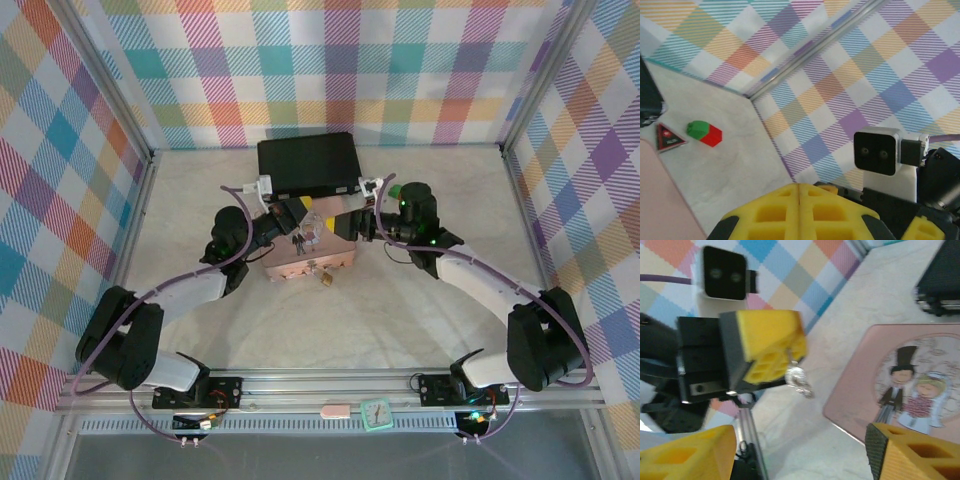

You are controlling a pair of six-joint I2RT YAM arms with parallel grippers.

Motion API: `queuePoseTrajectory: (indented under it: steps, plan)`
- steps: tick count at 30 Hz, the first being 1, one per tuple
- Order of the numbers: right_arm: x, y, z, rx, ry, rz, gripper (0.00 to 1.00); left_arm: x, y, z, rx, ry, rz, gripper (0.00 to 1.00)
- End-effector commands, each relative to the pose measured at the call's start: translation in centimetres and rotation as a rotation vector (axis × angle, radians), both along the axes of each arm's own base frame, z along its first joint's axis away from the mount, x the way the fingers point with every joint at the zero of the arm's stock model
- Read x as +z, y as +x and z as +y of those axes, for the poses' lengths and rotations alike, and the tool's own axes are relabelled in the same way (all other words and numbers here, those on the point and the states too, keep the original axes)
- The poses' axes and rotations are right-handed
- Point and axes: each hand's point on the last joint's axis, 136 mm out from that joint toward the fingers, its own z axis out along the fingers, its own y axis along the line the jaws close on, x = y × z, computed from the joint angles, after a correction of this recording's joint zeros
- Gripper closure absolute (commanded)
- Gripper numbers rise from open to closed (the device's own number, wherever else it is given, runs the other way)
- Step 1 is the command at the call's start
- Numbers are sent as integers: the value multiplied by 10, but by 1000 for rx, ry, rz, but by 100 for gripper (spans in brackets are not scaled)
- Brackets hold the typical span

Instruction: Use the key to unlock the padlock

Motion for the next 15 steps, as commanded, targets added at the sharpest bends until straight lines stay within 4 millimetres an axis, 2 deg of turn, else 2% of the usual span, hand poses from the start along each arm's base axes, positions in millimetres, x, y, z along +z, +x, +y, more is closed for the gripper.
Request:
queuePoseTrajectory:
  steps: [1,5,15]
  plan:
    - [30,-8,9,56,113,-80,38,38,-12,-9,-90,-107,-109,100]
    - [23,-4,14,78,136,-57,51,38,-14,-9,-83,-109,-105,100]
    - [19,3,28,94,157,-56,58,40,-18,-10,-90,-117,-106,100]
